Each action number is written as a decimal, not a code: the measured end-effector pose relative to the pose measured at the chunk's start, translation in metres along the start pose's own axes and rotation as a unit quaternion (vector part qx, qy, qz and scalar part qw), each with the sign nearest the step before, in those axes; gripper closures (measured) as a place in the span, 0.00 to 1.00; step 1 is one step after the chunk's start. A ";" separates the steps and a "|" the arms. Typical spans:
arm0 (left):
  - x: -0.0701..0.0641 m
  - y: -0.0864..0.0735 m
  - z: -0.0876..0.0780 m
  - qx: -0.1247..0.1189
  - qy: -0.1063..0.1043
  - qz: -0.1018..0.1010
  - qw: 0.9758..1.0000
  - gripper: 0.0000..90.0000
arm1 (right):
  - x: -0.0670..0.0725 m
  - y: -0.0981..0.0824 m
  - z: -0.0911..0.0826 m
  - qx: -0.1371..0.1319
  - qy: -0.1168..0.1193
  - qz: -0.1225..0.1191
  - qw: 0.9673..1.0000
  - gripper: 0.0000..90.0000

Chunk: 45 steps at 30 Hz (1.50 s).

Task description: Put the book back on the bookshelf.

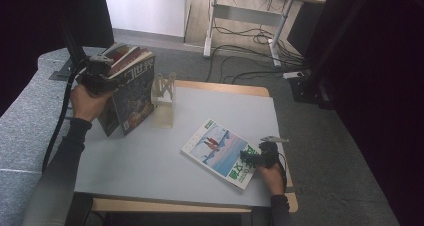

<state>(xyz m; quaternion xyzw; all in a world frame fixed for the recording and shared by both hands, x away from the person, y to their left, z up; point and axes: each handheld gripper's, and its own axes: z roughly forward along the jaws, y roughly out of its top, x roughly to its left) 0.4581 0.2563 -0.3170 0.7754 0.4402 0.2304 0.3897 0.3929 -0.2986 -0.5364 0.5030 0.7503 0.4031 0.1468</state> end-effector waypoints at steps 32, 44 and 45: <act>0.008 -0.014 0.004 -0.023 0.031 -0.013 0.999 0.88 | 0.000 0.000 0.000 0.001 0.001 -0.001 1.000 0.00; 0.005 -0.026 -0.012 -0.066 0.021 -0.014 0.998 0.63 | 0.000 0.000 0.000 0.001 0.000 -0.001 1.000 0.00; 0.005 -0.028 -0.014 -0.069 0.021 -0.015 0.997 0.61 | 0.000 0.000 0.000 0.000 0.000 0.000 1.000 0.00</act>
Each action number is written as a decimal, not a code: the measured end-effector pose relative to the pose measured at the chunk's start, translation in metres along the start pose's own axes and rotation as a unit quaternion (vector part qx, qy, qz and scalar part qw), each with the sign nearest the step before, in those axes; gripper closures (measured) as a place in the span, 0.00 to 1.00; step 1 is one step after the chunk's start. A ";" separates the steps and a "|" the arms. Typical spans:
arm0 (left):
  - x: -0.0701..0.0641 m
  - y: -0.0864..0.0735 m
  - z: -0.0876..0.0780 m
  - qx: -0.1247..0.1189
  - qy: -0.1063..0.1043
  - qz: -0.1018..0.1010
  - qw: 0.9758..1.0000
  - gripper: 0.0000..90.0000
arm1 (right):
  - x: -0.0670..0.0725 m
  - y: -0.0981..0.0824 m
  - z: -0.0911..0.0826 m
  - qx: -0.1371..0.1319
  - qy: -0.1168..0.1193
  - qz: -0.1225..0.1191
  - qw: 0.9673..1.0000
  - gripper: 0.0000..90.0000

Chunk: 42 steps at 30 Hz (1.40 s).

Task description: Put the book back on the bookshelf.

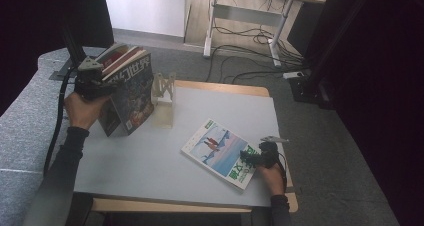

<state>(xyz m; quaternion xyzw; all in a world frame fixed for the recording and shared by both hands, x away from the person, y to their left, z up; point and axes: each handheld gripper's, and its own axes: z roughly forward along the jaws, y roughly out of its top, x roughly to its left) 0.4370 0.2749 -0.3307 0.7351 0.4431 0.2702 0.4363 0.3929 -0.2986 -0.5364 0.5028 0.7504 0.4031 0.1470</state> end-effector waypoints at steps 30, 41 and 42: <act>-0.024 -0.060 -0.045 -0.036 -0.099 0.005 0.994 0.22 | 0.000 0.000 0.000 0.001 0.000 0.000 1.000 0.00; -0.064 -0.085 -0.019 -0.007 -0.180 0.037 0.983 0.06 | 0.001 0.000 -0.001 0.000 -0.002 -0.002 1.000 0.00; -0.067 -0.089 -0.015 -0.001 -0.185 0.041 0.982 0.05 | 0.001 0.000 -0.001 0.001 -0.002 -0.001 1.000 0.00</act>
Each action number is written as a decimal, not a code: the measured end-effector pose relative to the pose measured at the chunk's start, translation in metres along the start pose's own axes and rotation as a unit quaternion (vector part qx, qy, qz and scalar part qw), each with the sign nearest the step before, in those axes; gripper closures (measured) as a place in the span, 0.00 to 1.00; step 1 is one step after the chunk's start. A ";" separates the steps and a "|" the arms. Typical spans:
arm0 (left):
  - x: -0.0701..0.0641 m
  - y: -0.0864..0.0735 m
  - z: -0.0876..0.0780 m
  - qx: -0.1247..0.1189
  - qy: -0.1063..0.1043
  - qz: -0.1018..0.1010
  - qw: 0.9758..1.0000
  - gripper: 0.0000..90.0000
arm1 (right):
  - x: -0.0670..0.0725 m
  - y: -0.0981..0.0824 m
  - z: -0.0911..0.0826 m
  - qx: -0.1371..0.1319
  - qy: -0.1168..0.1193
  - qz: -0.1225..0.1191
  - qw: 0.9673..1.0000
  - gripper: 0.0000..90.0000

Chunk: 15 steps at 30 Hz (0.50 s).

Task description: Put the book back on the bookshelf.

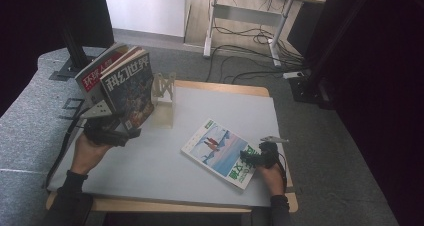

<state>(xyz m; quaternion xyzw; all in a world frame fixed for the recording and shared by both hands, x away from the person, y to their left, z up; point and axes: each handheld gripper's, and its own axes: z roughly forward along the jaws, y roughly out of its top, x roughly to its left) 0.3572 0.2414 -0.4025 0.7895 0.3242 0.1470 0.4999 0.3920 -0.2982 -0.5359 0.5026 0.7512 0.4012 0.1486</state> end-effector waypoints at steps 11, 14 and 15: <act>-0.014 -0.038 0.046 0.060 -0.028 0.034 0.997 0.00 | 0.001 0.000 0.000 -0.003 -0.003 -0.001 1.000 0.00; -0.014 -0.047 0.057 0.077 -0.033 0.033 0.996 0.00 | 0.001 0.000 0.000 -0.003 -0.003 -0.002 1.000 0.00; -0.015 -0.051 0.060 0.080 -0.034 0.034 0.996 0.00 | 0.001 0.000 0.000 -0.003 -0.003 -0.002 1.000 0.00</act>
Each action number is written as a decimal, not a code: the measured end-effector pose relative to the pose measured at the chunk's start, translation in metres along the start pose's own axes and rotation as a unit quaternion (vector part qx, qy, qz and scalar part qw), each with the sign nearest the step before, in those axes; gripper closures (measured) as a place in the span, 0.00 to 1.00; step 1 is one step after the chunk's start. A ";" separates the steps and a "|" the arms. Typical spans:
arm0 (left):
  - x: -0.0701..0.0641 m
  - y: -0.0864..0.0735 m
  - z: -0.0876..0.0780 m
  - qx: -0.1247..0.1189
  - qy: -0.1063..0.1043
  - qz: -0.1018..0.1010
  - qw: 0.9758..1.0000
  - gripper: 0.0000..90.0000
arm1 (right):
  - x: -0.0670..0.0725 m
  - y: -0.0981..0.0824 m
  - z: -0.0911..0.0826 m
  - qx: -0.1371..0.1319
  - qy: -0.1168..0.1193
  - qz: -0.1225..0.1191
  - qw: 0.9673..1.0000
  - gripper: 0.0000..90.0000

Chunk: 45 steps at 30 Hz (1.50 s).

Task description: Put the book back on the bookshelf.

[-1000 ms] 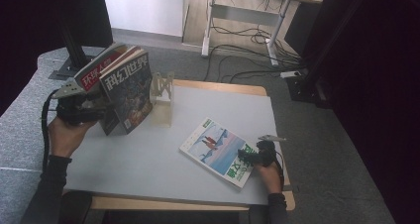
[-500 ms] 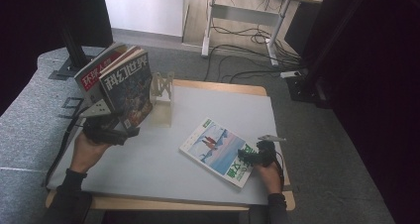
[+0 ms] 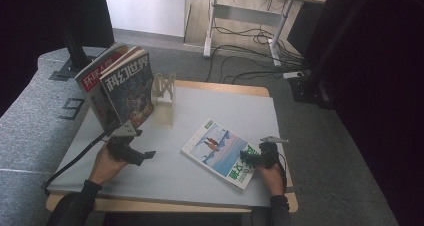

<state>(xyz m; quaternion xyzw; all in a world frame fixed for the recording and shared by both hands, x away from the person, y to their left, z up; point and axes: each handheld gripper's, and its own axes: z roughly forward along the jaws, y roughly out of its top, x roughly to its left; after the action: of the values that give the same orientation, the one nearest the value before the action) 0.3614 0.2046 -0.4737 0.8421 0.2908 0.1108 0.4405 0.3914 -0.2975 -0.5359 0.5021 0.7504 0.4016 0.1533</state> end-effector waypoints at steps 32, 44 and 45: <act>-0.004 -0.032 0.050 0.115 0.017 0.027 0.993 0.00 | 0.004 0.006 -0.002 0.016 -0.011 -0.018 1.000 0.00; -0.005 -0.032 0.050 0.115 0.018 0.028 0.993 0.00 | 0.028 0.033 0.002 0.020 -0.005 -0.071 0.997 0.03; -0.005 -0.032 0.050 0.115 0.018 0.027 0.993 0.00 | 0.030 0.035 0.004 0.024 -0.005 -0.071 0.997 0.03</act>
<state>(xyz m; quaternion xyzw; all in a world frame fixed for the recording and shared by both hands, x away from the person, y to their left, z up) 0.3674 0.1819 -0.5287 0.8926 0.2863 0.1039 0.3322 0.4030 -0.2629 -0.5066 0.4528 0.7927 0.3696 0.1730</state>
